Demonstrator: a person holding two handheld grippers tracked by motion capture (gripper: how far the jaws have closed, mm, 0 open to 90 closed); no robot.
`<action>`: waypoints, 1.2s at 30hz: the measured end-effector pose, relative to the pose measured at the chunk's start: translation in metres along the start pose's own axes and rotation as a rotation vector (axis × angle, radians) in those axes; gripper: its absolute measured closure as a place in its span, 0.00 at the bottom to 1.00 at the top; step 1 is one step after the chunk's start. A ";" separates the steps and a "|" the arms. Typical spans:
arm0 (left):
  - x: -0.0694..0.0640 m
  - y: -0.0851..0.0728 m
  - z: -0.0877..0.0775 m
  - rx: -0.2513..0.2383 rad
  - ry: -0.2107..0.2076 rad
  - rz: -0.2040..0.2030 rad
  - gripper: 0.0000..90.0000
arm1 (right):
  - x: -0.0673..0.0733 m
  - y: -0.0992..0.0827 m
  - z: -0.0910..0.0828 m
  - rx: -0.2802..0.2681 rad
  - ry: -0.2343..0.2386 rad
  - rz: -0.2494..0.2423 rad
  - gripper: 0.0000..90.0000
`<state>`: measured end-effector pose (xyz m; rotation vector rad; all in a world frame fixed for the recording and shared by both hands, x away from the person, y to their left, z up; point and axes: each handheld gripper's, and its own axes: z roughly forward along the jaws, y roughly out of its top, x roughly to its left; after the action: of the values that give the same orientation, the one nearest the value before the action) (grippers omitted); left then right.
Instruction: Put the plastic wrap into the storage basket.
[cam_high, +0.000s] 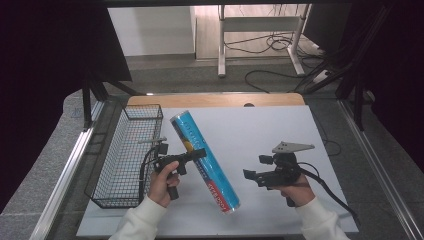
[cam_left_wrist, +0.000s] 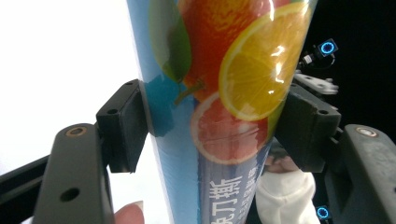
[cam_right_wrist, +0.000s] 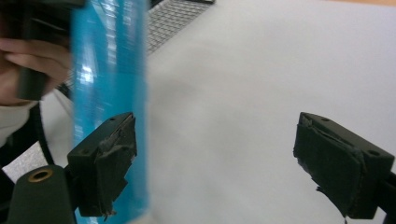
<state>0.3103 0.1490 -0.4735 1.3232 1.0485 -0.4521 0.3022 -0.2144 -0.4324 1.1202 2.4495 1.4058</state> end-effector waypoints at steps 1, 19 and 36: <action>-0.001 0.000 -0.002 0.001 0.003 0.007 0.36 | -0.006 -0.004 0.000 0.011 -0.032 -0.002 0.15; -0.006 -0.003 -0.034 -0.022 0.035 0.036 0.36 | -0.029 -0.021 0.010 0.040 -0.138 0.002 0.15; -0.014 0.001 -0.050 -0.011 0.060 0.062 0.36 | -0.032 -0.024 0.013 0.064 -0.141 0.008 0.15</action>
<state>0.2863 0.1919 -0.4566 1.3620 1.0548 -0.3618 0.3180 -0.2333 -0.4673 1.1992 2.4092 1.2130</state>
